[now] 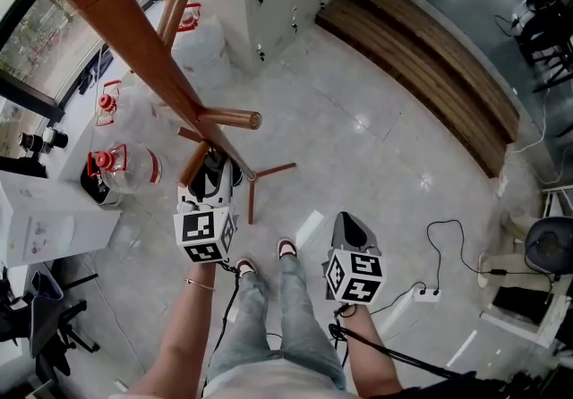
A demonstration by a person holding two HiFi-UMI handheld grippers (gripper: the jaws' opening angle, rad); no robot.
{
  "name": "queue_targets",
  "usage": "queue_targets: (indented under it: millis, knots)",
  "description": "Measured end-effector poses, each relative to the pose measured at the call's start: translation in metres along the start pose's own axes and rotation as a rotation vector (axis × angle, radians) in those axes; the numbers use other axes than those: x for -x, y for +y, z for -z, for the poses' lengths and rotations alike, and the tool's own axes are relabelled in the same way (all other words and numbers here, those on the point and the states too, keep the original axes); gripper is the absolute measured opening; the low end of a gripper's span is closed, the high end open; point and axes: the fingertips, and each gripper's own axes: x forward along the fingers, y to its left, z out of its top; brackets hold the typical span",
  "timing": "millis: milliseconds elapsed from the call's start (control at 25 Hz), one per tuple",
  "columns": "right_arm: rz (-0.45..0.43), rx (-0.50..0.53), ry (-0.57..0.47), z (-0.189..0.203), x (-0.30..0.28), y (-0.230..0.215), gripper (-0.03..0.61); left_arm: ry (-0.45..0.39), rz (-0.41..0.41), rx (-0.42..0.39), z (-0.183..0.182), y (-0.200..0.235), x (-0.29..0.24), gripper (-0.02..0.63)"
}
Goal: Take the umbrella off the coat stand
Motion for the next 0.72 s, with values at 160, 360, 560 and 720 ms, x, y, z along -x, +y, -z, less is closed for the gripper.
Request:
queue_targets:
  millis: [160,360,560,720]
  knots:
    - [0.002,0.001,0.001,0.003,0.001,-0.002,0.005,0.001,-0.011,-0.01,0.002,0.0,0.003,0.149]
    - [-0.001,0.01,-0.001,0.002,0.004,0.0,0.005,0.005,-0.002,-0.013,0.002,-0.004,0.008,0.149]
    - [-0.005,0.012,-0.006,0.002,0.007,0.002,0.005,-0.003,-0.001,-0.014,-0.001,-0.006,0.013,0.149]
    - [-0.008,0.015,-0.009,0.002,0.011,0.003,0.005,-0.013,-0.003,-0.021,-0.006,-0.007,0.019,0.149]
